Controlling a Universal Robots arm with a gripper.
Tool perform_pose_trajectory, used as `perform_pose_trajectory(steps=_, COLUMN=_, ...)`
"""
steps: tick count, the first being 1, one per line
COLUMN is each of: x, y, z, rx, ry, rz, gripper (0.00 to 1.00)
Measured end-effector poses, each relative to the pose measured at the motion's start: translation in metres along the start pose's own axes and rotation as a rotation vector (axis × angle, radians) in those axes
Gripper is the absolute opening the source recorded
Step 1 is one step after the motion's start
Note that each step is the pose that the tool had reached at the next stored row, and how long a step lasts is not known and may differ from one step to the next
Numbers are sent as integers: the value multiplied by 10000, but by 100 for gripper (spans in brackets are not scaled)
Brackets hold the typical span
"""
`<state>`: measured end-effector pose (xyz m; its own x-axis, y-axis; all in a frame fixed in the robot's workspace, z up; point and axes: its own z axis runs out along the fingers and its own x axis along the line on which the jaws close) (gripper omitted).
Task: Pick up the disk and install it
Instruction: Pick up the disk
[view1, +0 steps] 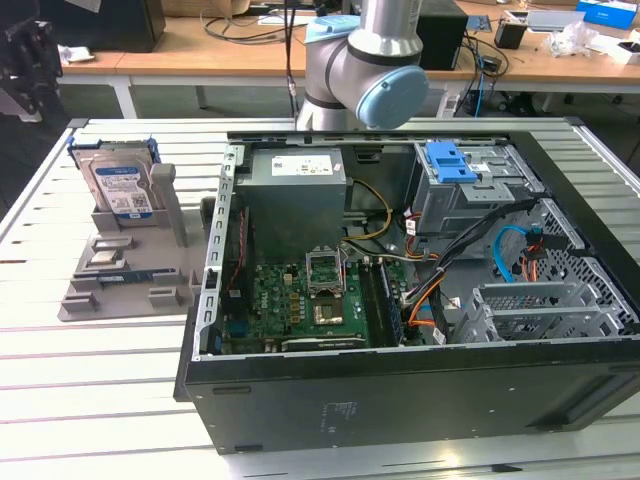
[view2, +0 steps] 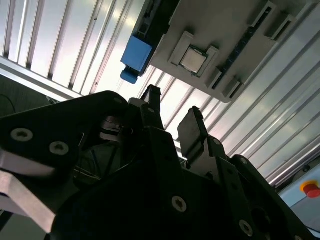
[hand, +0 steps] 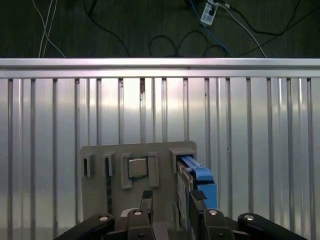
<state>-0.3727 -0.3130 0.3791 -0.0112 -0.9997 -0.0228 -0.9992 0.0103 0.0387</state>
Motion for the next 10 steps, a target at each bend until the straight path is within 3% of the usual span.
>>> perform_pose_trajectory(steps=10, x=-20, y=-85, z=25, rx=1, ry=-1, rz=0, gripper=42)
